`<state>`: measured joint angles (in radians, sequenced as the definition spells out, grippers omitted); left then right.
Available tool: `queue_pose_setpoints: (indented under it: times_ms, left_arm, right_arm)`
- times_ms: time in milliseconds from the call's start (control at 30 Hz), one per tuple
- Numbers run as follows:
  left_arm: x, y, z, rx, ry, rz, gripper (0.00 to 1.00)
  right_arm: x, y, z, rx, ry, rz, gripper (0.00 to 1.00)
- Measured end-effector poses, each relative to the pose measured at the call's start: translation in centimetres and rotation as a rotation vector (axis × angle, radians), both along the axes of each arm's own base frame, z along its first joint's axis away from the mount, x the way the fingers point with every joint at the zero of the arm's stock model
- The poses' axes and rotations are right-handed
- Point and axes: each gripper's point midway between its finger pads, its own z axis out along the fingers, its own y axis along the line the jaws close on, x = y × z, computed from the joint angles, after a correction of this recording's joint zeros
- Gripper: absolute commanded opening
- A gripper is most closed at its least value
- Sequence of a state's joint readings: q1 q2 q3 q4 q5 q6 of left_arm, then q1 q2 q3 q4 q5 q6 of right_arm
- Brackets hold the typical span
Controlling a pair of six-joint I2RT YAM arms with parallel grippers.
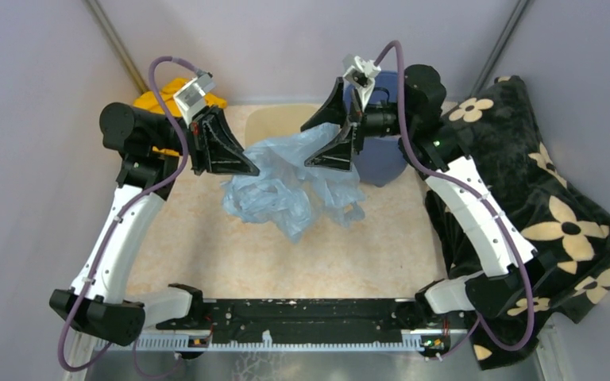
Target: Put the trash bags into the trash bin
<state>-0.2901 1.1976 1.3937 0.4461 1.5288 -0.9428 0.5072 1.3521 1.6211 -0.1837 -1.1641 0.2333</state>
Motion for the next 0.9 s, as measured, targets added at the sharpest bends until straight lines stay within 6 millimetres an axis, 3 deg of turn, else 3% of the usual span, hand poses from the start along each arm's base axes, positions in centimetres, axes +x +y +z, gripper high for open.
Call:
queue_pose_setpoints:
  times_ms: [33, 133, 233, 300, 333, 367, 500, 700, 833, 900]
  left_arm:
    - [0.1, 0.0, -0.1, 0.001, 0.004, 0.0, 0.0]
    - [0.4, -0.1, -0.2, 0.002, 0.01, 0.002, 0.0]
    - [0.7, -0.2, -0.3, 0.001, 0.017, 0.005, 0.0]
    - [1.0, -0.3, -0.4, 0.001, 0.025, 0.008, 0.0]
    - [1.2, -0.4, -0.5, 0.001, 0.029, 0.01, 0.0]
    - [1.4, -0.5, -0.5, 0.001, 0.035, 0.012, 0.0]
    - [2.1, -0.7, -0.8, 0.002, 0.056, 0.02, 0.0]
    - [3.0, -1.0, -1.4, 0.005, 0.083, 0.035, 0.0]
    - [3.5, -1.1, -1.5, 0.005, 0.084, 0.05, 0.11]
    - [4.1, -1.2, -1.4, 0.001, 0.078, 0.069, 0.26]
  right_arm:
    - [0.1, 0.2, -0.3, -0.01, 0.006, -0.003, 0.84]
    - [0.3, 0.4, -1.3, -0.036, 0.014, -0.01, 0.58]
    - [0.4, 0.4, -2.0, -0.058, 0.025, -0.014, 0.43]
    - [0.5, 0.4, -2.2, -0.067, 0.022, -0.02, 0.21]
    - [0.5, 0.4, -2.2, -0.071, 0.018, -0.022, 0.04]
    - [0.6, 0.3, -2.4, -0.076, 0.018, -0.025, 0.0]
    - [0.9, 0.3, -2.8, -0.095, 0.016, -0.058, 0.0]
    - [3.5, -0.7, -3.1, -0.131, 0.009, -0.271, 0.0]
    - [5.4, -2.9, -2.0, -0.123, -0.007, -0.446, 0.0]
    - [5.8, -4.0, -1.1, -0.107, -0.018, -0.516, 0.0]
